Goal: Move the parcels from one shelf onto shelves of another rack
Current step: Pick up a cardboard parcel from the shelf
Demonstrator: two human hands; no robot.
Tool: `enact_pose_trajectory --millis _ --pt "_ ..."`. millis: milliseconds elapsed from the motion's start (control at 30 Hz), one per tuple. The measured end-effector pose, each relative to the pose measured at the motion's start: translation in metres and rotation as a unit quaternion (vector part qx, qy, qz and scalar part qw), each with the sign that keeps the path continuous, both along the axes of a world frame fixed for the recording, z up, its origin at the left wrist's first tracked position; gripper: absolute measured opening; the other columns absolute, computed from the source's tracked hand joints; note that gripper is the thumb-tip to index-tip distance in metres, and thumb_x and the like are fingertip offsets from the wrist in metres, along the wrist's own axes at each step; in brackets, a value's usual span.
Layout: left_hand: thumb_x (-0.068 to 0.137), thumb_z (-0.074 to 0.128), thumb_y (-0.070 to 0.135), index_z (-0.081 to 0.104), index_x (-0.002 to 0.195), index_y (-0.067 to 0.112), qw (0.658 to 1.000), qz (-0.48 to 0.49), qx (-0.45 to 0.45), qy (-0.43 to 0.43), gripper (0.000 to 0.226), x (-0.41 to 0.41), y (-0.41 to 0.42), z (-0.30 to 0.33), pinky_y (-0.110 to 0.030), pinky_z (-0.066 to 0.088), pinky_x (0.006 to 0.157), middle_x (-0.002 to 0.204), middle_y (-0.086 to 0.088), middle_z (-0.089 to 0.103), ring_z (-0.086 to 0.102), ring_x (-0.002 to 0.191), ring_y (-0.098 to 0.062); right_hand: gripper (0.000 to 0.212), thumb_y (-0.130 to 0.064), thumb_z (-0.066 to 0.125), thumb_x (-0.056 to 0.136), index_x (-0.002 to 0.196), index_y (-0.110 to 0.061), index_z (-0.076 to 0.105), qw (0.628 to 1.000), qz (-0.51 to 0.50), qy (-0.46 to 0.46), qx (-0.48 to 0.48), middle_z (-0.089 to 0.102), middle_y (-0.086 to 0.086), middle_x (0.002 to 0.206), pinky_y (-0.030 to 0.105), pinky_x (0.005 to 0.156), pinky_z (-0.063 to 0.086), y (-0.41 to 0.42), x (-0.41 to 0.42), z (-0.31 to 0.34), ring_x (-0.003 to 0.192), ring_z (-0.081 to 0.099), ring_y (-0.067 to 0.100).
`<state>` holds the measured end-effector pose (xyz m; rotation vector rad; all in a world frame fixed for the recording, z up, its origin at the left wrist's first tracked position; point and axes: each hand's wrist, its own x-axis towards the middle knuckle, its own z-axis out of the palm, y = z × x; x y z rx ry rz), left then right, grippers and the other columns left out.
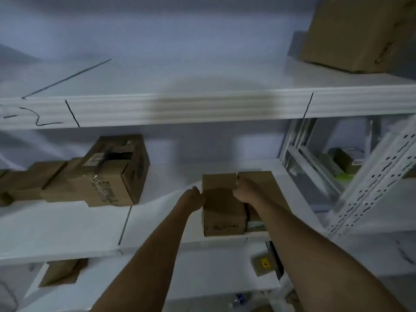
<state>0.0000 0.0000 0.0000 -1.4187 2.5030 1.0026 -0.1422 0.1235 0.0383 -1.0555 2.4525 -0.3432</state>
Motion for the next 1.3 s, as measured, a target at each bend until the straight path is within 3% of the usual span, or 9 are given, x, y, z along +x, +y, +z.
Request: enact_pose_trajectory --millis 167,433,567,667,867,1000,1100,1200,1300 --pt "0.104 0.028 0.042 0.033 0.149 -0.002 0.998 0.046 0.044 0.006 0.063 -0.011 0.003 -0.021 -0.043 0.041 0.109 0.15 -0.025 0.047 0.05 0.135 -0.038 0.051 -0.019 0.044 0.101 0.151 -0.007 0.039 0.998 0.0 0.03 0.048 0.044 0.018 0.153 0.042 0.105 0.048 -0.018 -0.003 -0.004 0.133 0.05 0.034" --pt "0.1 0.039 0.051 0.034 0.147 0.001 0.979 0.138 0.125 0.084 0.069 -0.027 0.008 -0.037 -0.041 0.046 0.099 0.143 -0.022 0.053 0.056 0.126 -0.038 0.056 -0.017 0.042 0.101 0.156 -0.011 0.031 0.999 -0.018 0.023 0.016 0.034 0.011 0.161 0.039 0.101 0.051 -0.024 -0.013 -0.006 0.139 0.046 0.029" --pt "0.101 0.041 0.048 0.033 0.147 0.0 0.961 0.184 0.162 0.126 0.067 -0.028 0.006 -0.035 -0.044 0.048 0.102 0.142 -0.023 0.053 0.057 0.125 -0.038 0.051 -0.014 0.048 0.094 0.144 -0.006 0.047 0.994 -0.083 -0.049 -0.05 0.061 0.014 0.136 0.028 0.062 0.05 -0.027 -0.02 -0.012 0.077 0.063 0.017" --pt "0.101 0.042 0.048 0.037 0.144 -0.003 0.958 0.187 0.159 0.151 0.067 -0.022 -0.001 -0.027 -0.043 0.048 0.102 0.14 -0.023 0.054 0.057 0.124 -0.038 0.022 -0.015 0.051 0.093 0.107 -0.006 0.066 0.972 -0.149 -0.13 -0.129 0.073 0.022 0.108 0.038 0.073 0.059 -0.029 -0.025 -0.016 0.072 0.058 0.021" --pt "0.103 0.044 0.041 0.039 0.146 -0.002 0.933 0.217 0.177 0.225 0.061 -0.002 -0.017 0.007 -0.046 0.045 0.109 0.146 -0.022 0.052 0.055 0.129 -0.038 0.025 -0.018 0.056 0.097 0.113 -0.002 0.067 0.895 -0.205 -0.315 -0.238 0.071 0.01 0.093 0.026 0.059 0.051 -0.032 -0.04 -0.013 0.072 0.064 0.016" --pt "0.103 0.041 0.046 0.042 0.15 0.004 0.86 0.237 0.309 0.33 0.064 0.016 -0.01 0.03 -0.047 0.049 0.105 0.145 -0.021 0.055 0.057 0.128 -0.038 0.025 -0.029 0.057 0.096 0.108 -0.008 0.064 0.846 -0.252 -0.384 -0.269 0.065 0.008 0.09 0.028 0.063 0.051 -0.027 -0.051 -0.01 0.072 0.061 0.019" --pt "0.103 0.034 0.05 0.052 0.143 0.011 0.788 0.223 0.432 0.377 0.059 0.025 0.009 0.039 -0.045 0.055 0.085 0.136 -0.019 0.062 0.065 0.107 -0.034 0.037 -0.05 0.06 0.09 0.102 -0.014 0.061 0.787 -0.249 -0.505 -0.254 0.062 0.01 0.095 0.034 0.077 0.053 -0.016 -0.05 -0.005 0.079 0.061 0.024" --pt "0.103 0.033 0.048 0.053 0.145 0.011 0.747 0.215 0.485 0.401 0.059 0.023 0.022 0.035 -0.05 0.049 0.096 0.145 -0.02 0.057 0.059 0.116 -0.035 0.054 -0.065 0.057 0.086 0.112 -0.019 0.065 0.716 -0.173 -0.617 -0.278 0.067 0.01 0.106 0.045 0.107 0.043 -0.003 -0.044 -0.003 0.104 0.062 0.031" --pt "0.102 0.033 0.051 0.056 0.14 0.014 0.74 0.211 0.507 0.389 0.058 0.016 0.029 0.031 -0.051 0.047 0.102 0.14 -0.018 0.061 0.06 0.118 -0.035 0.052 -0.055 0.08 0.072 0.102 -0.013 0.079 0.608 -0.094 -0.726 -0.308 0.078 0.012 0.098 0.043 0.093 0.056 0.01 -0.03 0.007 0.094 0.074 0.03"
